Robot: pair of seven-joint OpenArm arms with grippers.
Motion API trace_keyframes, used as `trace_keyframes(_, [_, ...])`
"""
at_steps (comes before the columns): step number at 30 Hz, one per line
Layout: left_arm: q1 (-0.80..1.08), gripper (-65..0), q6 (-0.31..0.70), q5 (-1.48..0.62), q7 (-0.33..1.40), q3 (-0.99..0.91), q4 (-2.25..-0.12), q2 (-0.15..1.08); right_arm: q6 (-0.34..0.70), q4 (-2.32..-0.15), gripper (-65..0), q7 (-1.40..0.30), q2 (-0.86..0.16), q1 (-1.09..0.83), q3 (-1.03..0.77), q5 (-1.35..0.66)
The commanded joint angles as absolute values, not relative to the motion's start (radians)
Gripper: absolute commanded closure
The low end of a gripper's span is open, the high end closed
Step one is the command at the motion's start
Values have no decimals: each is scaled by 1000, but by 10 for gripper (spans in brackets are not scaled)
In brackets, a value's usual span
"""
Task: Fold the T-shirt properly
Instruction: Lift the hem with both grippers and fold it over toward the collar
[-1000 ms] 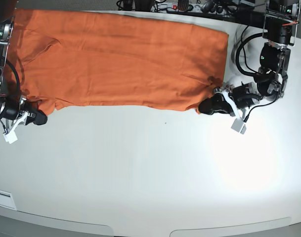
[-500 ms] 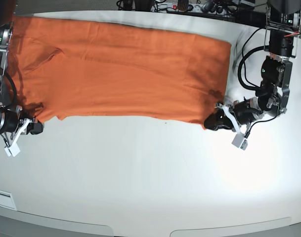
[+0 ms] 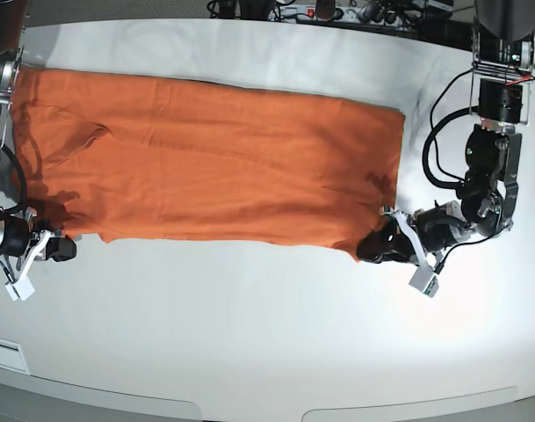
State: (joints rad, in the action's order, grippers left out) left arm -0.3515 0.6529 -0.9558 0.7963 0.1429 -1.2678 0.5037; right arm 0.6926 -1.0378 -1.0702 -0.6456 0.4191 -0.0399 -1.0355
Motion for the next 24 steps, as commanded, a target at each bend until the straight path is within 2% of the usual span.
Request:
trace_keyframes(1, [-376, 0, 695, -1021, 818, 135, -1281, 521, 698, -1090, 0, -1070, -674, 435, -47, -1093])
trace_keyframes(5, [-374, 0, 698, -1177, 992, 135, -1281, 524, 698, -1253, 0, -1093, -701, 350, -47, -1133])
trace_keyframes(9, [-360, 0, 698, -1268, 1038, 135, -1281, 558, 698, -1374, 0, -1093, -739, 257, -47, -1121])
trace_keyframes(15, [-340, 0, 698, -1371, 1155, 135, -1281, 615, 698, -1386, 0, -1047, -819, 161, -48, -1102])
trace_keyframes(18, [-335, 0, 698, -1398, 1158, 135, -1281, 639, 698, -1386, 0, -1025, -850, 133, -55, -1093])
trace_keyframes(24, [-330, 0, 698, -1484, 1225, 135, -1283, 672, 698, -1386, 0, -1063, -854, 127, -80, -1105])
